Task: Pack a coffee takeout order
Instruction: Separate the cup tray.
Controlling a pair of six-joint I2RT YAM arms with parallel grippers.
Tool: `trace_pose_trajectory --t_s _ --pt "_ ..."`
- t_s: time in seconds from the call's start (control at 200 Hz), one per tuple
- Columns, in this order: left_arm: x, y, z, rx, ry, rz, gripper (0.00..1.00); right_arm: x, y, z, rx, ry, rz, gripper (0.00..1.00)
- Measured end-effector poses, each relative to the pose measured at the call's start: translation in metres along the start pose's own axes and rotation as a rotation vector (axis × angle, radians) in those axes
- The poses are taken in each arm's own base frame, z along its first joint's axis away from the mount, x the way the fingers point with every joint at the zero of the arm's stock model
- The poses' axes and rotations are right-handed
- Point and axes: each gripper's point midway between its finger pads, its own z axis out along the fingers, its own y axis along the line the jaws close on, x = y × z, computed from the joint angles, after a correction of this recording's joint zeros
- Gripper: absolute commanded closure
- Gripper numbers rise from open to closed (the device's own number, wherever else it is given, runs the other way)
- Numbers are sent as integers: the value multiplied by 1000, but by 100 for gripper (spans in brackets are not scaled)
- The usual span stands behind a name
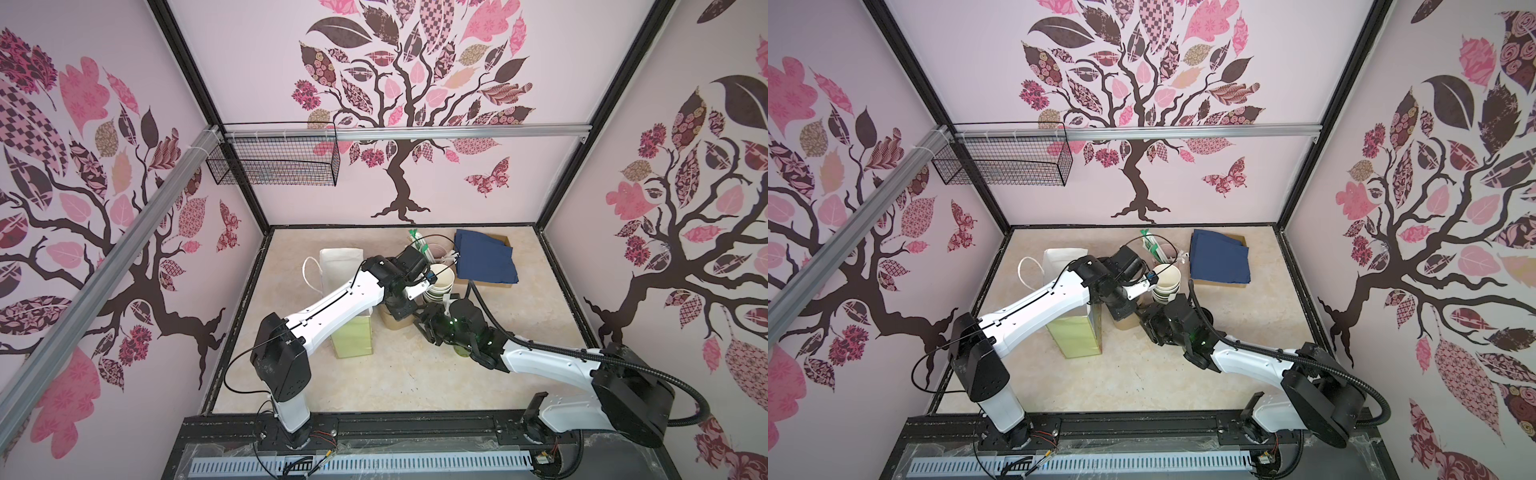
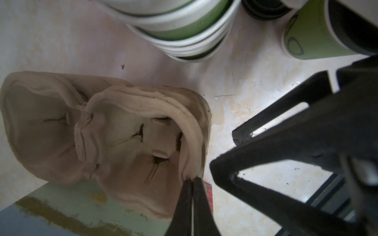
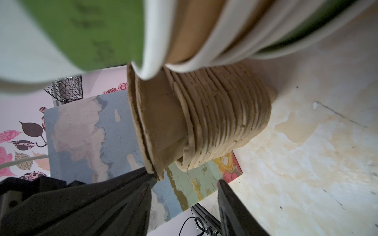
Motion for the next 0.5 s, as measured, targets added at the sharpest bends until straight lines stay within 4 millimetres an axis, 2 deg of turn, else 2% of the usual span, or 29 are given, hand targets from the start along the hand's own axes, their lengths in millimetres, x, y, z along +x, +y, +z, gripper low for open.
trace_pose_trajectory --t_s 0.5 --pt "0 0 0 0 0 2 100 3 -5 10 -4 5 19 45"
